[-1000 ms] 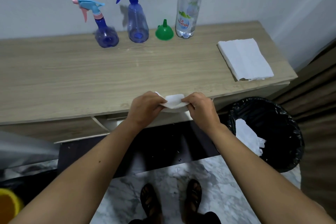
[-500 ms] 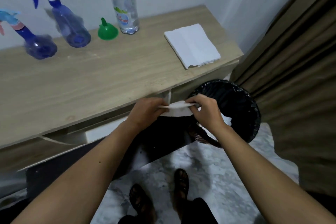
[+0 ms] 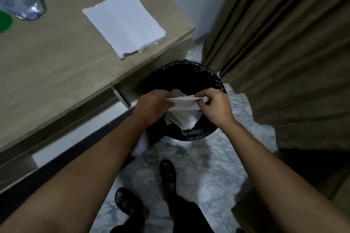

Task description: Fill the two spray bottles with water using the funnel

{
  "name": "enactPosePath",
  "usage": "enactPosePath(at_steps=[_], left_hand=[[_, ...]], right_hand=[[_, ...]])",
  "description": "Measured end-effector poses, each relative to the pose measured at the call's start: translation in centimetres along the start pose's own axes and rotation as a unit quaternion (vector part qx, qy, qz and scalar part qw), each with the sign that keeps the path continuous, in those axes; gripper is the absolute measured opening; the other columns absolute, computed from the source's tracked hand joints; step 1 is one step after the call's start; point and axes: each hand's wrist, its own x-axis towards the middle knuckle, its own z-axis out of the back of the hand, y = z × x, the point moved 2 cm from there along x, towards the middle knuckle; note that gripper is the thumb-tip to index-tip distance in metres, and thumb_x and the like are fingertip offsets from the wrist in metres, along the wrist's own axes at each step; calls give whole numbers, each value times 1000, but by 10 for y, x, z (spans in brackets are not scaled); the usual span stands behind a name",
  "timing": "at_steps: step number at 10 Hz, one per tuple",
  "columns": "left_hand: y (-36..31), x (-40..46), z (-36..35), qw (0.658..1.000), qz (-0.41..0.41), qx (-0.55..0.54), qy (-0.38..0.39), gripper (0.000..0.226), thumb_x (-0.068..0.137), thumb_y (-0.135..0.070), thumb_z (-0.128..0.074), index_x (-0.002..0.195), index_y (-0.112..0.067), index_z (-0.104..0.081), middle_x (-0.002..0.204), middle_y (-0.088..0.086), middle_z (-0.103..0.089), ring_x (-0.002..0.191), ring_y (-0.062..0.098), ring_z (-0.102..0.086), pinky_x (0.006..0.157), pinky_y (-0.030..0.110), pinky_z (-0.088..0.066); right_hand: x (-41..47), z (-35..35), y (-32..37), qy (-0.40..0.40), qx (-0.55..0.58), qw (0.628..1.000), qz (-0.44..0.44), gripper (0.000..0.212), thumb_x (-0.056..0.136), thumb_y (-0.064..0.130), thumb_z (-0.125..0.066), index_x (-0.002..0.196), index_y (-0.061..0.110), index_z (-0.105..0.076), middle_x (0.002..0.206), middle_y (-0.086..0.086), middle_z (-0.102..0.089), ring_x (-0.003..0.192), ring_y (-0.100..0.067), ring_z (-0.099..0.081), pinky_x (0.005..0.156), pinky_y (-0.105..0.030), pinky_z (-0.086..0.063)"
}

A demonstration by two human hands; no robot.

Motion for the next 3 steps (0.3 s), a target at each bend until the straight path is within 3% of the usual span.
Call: enactPosePath(at_steps=[1, 2, 3], left_hand=[[6, 9, -14, 1000, 12, -1, 18, 37, 96, -36, -73, 130, -22, -70, 126, 2, -72, 116, 27, -64, 92, 41, -53], [12, 15, -23, 1000, 9, -9, 18, 39, 94, -35, -77, 131, -21, -71, 128, 1, -70, 117, 26, -64, 91, 36, -50], [18, 24, -31, 1000, 13, -8, 8, 40, 94, -36, -77, 131, -20, -71, 128, -1, -70, 117, 23, -65, 92, 36, -52]], right_hand=[[1, -8, -20, 13, -6, 1000, -21, 21, 88, 7, -75, 106, 16, -80, 106, 0, -74, 104, -26, -63, 86, -37, -56], [1, -15, -33, 29, -5, 1000, -12, 22, 88, 8, -77, 108, 19, -77, 104, 4, -66, 98, -22, -60, 79, -33, -52], [7, -22, -43, 23, 6, 1000, -9, 25, 86, 7, -78, 108, 19, -76, 112, 3, -66, 102, -22, -62, 81, -32, -53]])
